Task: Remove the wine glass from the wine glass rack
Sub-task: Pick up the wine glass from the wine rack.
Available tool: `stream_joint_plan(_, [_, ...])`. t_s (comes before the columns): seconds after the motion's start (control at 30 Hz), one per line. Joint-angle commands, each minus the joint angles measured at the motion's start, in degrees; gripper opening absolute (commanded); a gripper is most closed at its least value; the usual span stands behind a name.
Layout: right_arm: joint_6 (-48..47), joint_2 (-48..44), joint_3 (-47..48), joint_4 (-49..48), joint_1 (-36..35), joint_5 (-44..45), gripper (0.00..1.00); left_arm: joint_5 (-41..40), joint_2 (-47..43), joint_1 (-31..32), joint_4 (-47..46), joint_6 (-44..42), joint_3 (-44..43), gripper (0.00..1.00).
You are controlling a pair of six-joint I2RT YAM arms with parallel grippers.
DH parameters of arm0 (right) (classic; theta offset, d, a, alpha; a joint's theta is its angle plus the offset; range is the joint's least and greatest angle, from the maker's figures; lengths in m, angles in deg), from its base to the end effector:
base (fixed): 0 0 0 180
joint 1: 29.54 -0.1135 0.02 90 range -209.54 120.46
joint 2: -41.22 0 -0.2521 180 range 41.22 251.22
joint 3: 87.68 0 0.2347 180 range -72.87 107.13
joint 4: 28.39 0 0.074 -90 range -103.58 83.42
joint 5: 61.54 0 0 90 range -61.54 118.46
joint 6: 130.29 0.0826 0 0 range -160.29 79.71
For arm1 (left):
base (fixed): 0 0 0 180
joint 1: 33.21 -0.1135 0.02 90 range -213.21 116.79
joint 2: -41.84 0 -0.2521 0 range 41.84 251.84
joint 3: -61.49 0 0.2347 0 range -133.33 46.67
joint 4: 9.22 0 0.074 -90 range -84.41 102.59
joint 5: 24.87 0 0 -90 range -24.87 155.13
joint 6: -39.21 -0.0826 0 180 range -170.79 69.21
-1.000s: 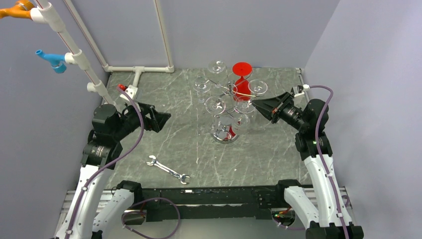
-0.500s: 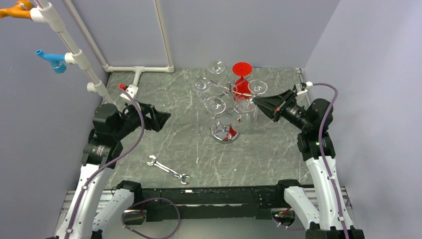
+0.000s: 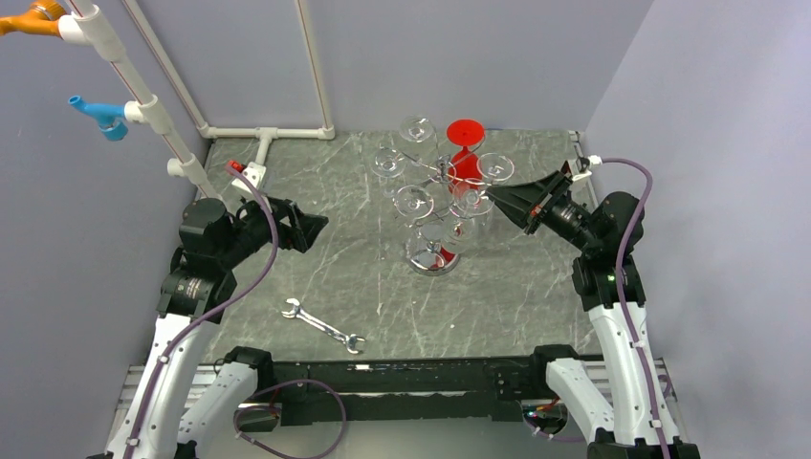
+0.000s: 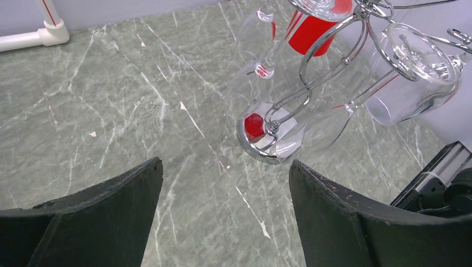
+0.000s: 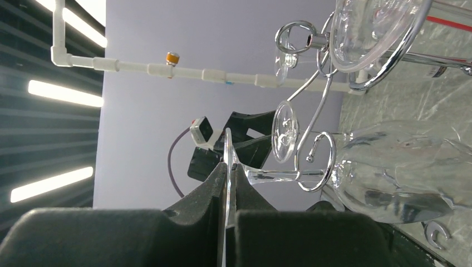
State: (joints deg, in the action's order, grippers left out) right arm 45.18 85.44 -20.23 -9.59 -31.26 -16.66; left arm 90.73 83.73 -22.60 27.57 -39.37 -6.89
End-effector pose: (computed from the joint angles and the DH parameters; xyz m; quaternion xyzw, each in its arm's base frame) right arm 0.1850 0.0641 0.3921 0.2091 0.6550 0.6561 0.3112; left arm 0.1787 -0.0698 0.3600 0.1367 0.7496 -0.2863 0.5808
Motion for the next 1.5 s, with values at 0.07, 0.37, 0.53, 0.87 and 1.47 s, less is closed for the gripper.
stream_joint_plan(0.07, [4.9, -0.9, -0.7, -6.3, -0.5, -1.6, 0.00, -0.5, 0.1, 0.4, -0.6, -0.8, -0.4, 0.87])
stream_joint_plan(0.37, [5.3, -0.7, -1.9, -8.0, -0.5, -1.3, 0.00, -0.6, 0.1, 0.4, -0.6, -0.9, -0.4, 0.87])
stream_joint_plan(0.53, [5.7, -0.5, -2.3, -8.9, -0.6, -1.4, 0.00, -0.8, 0.0, 0.4, -0.6, -0.9, -0.4, 0.87])
stream_joint_plan(0.87, [6.0, 0.4, -2.7, -10.5, -0.9, -1.3, 0.00, -0.7, 0.0, 0.5, -0.7, -0.9, -0.4, 0.88])
stream_joint_plan(1.47, [6.4, 1.9, -3.2, -13.3, -1.0, -0.7, 0.00, -0.8, 0.1, 0.5, -0.6, -0.8, -0.5, 0.88])
